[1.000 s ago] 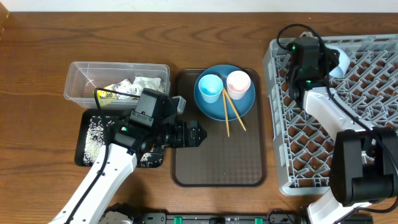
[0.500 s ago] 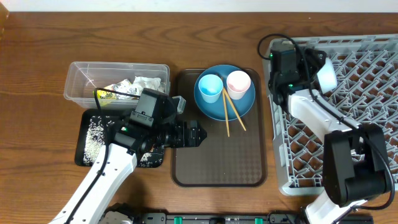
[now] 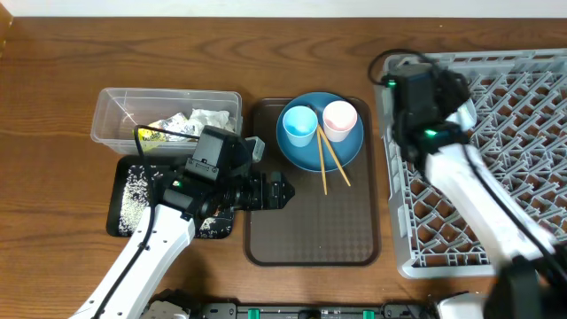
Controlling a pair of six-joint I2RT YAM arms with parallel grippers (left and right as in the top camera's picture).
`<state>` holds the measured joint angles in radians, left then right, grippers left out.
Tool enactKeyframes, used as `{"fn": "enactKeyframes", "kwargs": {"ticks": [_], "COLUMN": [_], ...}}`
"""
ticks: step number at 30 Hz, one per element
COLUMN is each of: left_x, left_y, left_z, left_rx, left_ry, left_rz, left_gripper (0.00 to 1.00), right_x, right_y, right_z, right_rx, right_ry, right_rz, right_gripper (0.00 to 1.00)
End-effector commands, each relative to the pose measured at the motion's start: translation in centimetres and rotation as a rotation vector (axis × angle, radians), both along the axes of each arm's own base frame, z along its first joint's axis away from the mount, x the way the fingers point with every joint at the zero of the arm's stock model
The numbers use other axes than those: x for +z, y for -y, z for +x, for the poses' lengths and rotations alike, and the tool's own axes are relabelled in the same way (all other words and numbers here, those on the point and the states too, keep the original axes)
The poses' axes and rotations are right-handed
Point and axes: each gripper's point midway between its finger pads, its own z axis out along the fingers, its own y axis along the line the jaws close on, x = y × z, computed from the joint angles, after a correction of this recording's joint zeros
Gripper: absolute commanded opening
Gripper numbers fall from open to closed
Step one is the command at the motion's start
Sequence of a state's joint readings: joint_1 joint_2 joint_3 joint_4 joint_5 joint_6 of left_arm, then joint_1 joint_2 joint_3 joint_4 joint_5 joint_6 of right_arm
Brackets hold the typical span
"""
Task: Sort waste into correct bins and load items into the dishwasher rack
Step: 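Carry the bowl right into the grey dish rack with the right gripper, then lower the bowl upright into the rack slots and open the right gripper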
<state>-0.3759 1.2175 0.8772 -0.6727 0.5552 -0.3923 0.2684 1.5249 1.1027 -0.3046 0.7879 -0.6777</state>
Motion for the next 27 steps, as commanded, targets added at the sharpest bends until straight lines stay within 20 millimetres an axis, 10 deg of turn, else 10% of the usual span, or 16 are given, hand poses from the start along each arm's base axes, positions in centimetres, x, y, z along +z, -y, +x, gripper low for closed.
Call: {"fn": "enactKeyframes", "kwargs": {"ticks": [1, 8, 15, 27], "left_x": [0.0, 0.0, 0.0, 0.0], "left_y": [0.1, 0.1, 0.1, 0.1], "left_z": [0.0, 0.0, 0.0, 0.0], "left_rx": [-0.006, -0.006, -0.006, -0.006], "left_ry": [-0.001, -0.001, -0.001, -0.001], "left_rz": [-0.007, -0.007, -0.007, -0.007], "left_gripper": [0.98, 0.98, 0.98, 0.98], "right_x": [-0.1, -1.3, -1.1, -7.2], "right_y": [0.2, 4.6, 6.2, 5.8], "right_z": [-0.4, -1.1, -1.2, -0.4], "right_rx": [-0.024, -0.122, -0.058, -0.133], "right_ry": [0.088, 0.125, 0.137, -0.004], "right_rz": [0.376, 0.914, 1.201, 1.273], "right_gripper": [0.63, 0.22, 0.21, 0.2]}}
